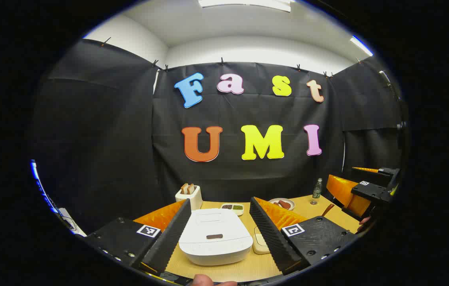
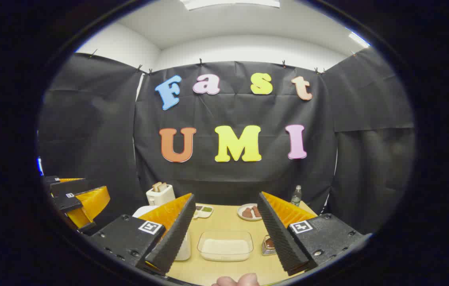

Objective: Close the left gripper, press the button to open the rice cooker; take a wooden spoon from the chopstick holder with the right hand, scoop a spoonful of rice and pour it into the rice cooker, then put the wooden spoon back into the chopstick holder.

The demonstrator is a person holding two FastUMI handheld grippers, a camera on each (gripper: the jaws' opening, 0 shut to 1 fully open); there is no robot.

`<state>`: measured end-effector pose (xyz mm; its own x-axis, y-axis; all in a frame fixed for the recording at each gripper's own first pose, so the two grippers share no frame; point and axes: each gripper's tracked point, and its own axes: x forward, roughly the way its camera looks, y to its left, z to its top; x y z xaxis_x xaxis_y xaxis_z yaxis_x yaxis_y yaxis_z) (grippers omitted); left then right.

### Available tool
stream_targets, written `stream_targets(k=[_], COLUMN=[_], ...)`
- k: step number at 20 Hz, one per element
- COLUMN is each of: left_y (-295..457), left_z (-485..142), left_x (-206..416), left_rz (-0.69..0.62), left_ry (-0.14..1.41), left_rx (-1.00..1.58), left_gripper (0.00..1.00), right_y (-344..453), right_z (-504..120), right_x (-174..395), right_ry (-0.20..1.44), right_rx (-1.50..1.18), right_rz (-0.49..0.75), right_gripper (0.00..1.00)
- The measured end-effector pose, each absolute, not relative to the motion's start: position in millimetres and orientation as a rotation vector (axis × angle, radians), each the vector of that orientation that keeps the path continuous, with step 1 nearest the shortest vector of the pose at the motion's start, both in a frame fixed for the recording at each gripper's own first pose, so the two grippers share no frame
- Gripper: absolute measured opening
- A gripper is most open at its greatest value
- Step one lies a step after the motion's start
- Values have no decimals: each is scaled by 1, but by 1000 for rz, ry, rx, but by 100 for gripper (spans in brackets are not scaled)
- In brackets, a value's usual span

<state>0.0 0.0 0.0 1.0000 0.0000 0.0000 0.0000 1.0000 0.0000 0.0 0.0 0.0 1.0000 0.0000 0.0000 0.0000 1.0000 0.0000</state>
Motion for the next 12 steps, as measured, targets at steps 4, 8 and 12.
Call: stream_targets(k=[4,8,12], left_y=[1,-1,-1], left_z=[-1,-3,-2], left_x=[4,6,5], left_rz=[9,4,7], left_ry=[0,9,13], left_rx=[7,-4,-9], left_gripper=[96,96,96], right_y=[-4,-5,-7], right_z=[2,3,5], right_x=[4,5,5], right_ry=[-2,-1,1], right_rx=[3,6,15], right_rz=[-15,-20,-24], right_gripper=[100,100,100])
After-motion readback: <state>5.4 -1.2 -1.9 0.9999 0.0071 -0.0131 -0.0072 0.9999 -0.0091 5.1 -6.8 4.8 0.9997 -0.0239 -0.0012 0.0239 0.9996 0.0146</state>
